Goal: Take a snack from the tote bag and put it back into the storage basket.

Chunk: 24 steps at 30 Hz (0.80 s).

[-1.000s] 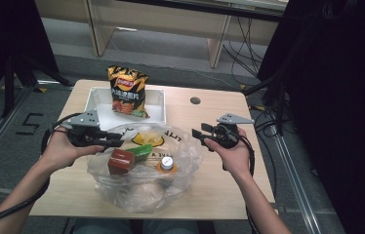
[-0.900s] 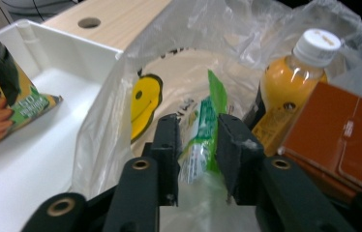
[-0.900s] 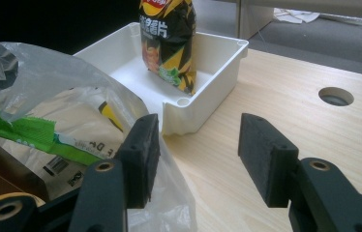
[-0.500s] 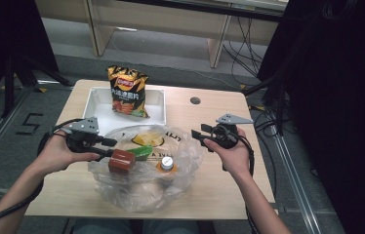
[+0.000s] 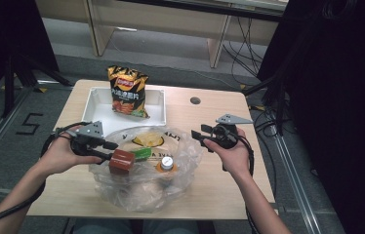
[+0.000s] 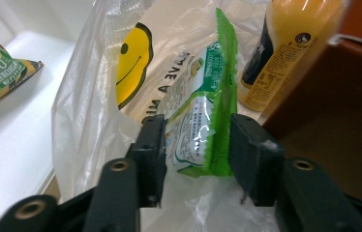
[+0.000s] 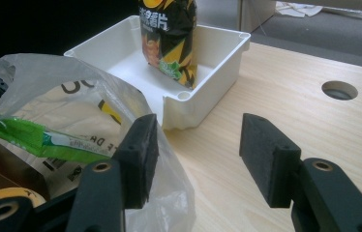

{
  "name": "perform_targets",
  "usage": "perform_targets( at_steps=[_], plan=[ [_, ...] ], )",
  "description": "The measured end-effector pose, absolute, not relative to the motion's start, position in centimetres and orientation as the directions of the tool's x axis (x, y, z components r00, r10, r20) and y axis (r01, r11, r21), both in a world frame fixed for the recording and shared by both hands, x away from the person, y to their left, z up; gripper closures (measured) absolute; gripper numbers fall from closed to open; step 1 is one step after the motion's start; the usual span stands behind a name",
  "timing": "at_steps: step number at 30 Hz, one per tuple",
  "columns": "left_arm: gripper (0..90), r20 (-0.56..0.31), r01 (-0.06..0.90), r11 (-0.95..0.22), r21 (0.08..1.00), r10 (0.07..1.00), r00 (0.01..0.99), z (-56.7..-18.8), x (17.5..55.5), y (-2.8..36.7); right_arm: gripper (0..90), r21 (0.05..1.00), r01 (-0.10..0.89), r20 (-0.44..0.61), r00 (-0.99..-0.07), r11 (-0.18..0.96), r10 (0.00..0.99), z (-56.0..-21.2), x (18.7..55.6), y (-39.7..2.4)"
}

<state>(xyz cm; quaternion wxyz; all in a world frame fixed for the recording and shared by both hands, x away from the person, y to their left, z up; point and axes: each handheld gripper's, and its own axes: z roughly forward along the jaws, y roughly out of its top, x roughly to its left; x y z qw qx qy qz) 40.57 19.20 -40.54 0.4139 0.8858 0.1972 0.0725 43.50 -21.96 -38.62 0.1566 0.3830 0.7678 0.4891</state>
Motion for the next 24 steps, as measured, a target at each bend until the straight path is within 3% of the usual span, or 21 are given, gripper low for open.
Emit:
perform_targets(
  at_steps=[3,6,12,15,24],
  plan=[
    [66.0,-0.027,0.274,-0.590,0.760,0.392,0.919,-40.6,40.5,19.1,49.0,0.871,0.435,0.134,-0.658,0.229,0.741,-38.6,43.5,-21.9],
    [84.8,-0.015,0.256,-0.602,0.756,0.375,0.927,-40.5,40.4,18.9,48.9,0.870,0.435,0.132,-0.657,0.230,0.743,-38.6,43.5,-21.9],
    [89.6,-0.027,0.248,-0.629,0.737,0.339,0.940,-40.6,40.2,18.4,48.8,0.873,0.429,0.126,-0.660,0.233,0.741,-38.7,43.6,-22.0],
    [89.9,-0.045,0.271,-0.597,0.755,0.366,0.930,-40.3,40.4,18.7,48.8,0.869,0.443,0.147,-0.654,0.219,0.742,-38.7,43.5,-21.9],
    [90.0,0.002,0.227,-0.546,0.806,0.387,0.922,-37.8,40.8,19.4,48.8,0.865,0.445,0.137,-0.654,0.232,0.744,-38.6,43.5,-22.1]
  ],
)
